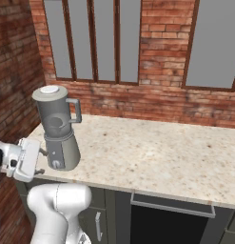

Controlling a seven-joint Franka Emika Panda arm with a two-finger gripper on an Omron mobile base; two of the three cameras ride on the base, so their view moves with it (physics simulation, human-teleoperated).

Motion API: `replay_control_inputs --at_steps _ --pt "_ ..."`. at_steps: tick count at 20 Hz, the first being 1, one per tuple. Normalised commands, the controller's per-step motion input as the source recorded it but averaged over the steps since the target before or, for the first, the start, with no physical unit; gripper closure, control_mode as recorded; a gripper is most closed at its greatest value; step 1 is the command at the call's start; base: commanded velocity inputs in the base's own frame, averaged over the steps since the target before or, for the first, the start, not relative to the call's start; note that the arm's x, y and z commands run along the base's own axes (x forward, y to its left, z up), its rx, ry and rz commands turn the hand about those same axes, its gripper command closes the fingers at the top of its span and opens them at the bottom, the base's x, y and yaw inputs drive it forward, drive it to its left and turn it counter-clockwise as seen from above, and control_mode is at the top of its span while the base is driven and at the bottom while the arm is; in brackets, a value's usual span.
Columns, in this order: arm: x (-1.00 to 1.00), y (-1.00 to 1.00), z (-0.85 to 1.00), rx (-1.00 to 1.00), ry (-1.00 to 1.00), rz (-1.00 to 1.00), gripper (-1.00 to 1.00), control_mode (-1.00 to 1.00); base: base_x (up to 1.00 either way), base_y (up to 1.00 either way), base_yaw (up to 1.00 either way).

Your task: Open the blender lid, put the kiwi in the blender, close the lid, and start the blender.

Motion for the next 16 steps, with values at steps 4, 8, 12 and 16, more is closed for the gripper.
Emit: replay_control_inputs --at_steps 4,8,12,16 --pt "0.18 0.0 -0.17 0.0 -0.02 0.0 -1.0 -1.0 0.0 0.0 0.0" --pt "0.18 0.0 -0.18 0.0 -0.02 0.0 -1.0 -1.0 0.0 0.0 0.0" --pt "0.19 0.0 -0.15 0.0 -0.02 0.0 -1.0 -1.0 0.0 0.0 0.0" --pt "0.21 0.0 -0.14 0.0 -0.02 0.0 -1.0 -1.0 0.0 0.0 0.0"
